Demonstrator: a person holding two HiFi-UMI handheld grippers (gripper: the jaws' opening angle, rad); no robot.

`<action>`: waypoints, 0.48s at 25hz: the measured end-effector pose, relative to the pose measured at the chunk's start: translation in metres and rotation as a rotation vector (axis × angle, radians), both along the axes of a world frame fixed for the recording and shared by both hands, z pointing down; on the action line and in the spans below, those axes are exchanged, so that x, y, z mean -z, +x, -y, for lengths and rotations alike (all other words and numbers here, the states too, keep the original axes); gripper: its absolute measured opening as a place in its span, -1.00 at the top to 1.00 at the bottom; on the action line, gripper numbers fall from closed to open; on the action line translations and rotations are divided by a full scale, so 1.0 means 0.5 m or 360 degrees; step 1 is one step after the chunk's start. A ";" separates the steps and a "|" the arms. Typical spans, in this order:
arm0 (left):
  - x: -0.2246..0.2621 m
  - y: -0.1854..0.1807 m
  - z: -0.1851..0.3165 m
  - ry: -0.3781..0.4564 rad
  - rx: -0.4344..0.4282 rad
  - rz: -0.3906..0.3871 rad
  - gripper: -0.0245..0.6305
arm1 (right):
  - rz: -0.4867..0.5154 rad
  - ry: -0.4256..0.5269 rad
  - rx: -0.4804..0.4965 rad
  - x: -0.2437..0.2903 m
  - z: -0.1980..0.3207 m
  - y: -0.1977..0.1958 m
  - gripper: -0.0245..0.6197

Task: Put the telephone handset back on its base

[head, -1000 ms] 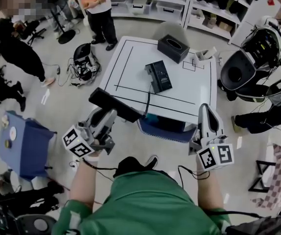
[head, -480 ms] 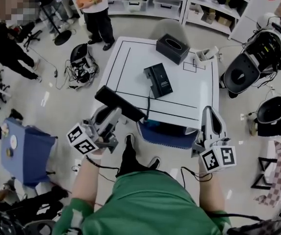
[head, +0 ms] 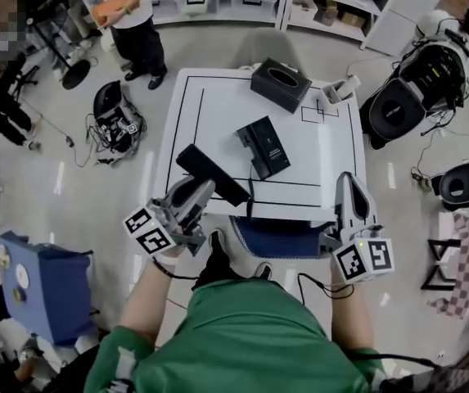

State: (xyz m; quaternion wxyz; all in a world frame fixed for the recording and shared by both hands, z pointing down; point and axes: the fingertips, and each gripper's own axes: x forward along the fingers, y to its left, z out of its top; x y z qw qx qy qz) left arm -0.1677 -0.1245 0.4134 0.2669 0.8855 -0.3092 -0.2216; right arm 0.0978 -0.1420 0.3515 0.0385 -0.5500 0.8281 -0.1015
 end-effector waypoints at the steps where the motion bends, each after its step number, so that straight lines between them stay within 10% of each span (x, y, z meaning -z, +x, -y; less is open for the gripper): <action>1: -0.014 -0.003 0.018 -0.0028 -0.0016 0.0003 0.68 | -0.0006 -0.0012 -0.0015 -0.004 0.008 -0.010 0.85; 12: -0.177 0.033 0.185 -0.0348 -0.0210 0.0013 0.68 | -0.0053 -0.0094 -0.0258 -0.042 0.058 -0.058 0.85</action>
